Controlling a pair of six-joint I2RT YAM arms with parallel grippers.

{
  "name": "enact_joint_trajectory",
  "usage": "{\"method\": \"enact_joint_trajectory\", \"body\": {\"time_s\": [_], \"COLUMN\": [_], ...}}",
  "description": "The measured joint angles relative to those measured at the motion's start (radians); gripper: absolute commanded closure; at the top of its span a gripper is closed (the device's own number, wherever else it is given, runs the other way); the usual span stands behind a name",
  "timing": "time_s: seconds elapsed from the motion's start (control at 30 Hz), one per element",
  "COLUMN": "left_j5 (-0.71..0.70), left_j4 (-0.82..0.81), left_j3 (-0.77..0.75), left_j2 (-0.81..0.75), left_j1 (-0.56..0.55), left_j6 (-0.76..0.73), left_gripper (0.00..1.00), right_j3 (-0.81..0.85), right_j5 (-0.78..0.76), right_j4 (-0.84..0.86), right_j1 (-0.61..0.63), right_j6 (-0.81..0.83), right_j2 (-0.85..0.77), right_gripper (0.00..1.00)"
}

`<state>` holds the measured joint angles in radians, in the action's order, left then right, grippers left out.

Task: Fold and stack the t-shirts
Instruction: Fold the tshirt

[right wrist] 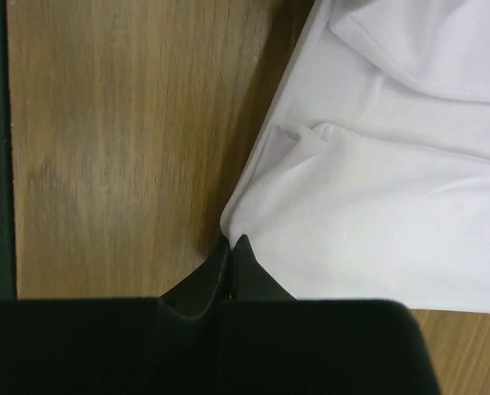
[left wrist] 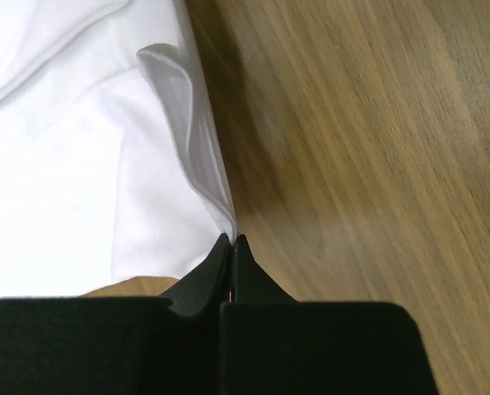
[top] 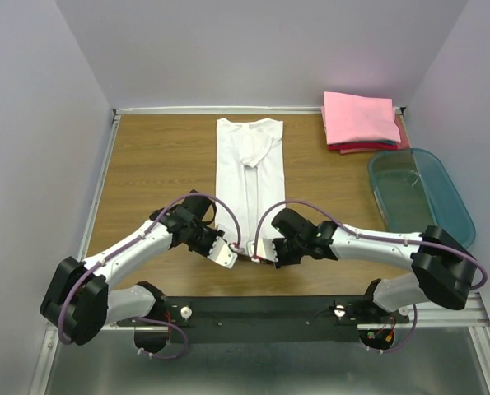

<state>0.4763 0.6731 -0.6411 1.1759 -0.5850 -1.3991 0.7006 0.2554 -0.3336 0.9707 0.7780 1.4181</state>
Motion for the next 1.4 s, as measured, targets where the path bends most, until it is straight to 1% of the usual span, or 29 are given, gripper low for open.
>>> {"method": "enact_joint_trajectory", "body": {"time_s": [0.13,0.33,0.47,0.7,0.93,1.2,1.4], "left_j5": [0.031,0.049,0.05,0.052,0.053,0.053,0.053], "left_j4": [0.056,0.083,0.089,0.078,0.065,0.049,0.035], "left_j3": [-0.093,-0.2,-0.25,-0.364,-0.497,-0.628,-0.711], "left_j2": [0.01,0.06,0.121,0.248,0.368,0.507,0.592], "left_j1": [0.016,0.041,0.069,0.159,0.219,0.264,0.279], "left_j6": [0.001,-0.003,-0.015,-0.05,-0.085,-0.105,-0.116], "left_gripper": [1.0,1.0,1.0,1.0,1.0,1.0,1.0], "right_j3": [0.04,0.186,0.257,0.396,0.528,0.707,0.803], "right_j5": [-0.002,0.0,0.003,0.031,0.059,0.08,0.084], "right_j4": [-0.058,-0.129,-0.155,-0.219,-0.249,-0.279,-0.301], "right_j1": [-0.01,-0.156,-0.204,-0.294,-0.368,-0.423,-0.454], "right_j6": [-0.028,-0.002,0.043,0.146,0.228,0.311,0.364], "right_j2": [-0.027,0.017,0.055,0.174,0.284,0.431,0.527], "right_gripper": [0.99,0.99,0.99,1.0,0.99,0.99,1.0]}}
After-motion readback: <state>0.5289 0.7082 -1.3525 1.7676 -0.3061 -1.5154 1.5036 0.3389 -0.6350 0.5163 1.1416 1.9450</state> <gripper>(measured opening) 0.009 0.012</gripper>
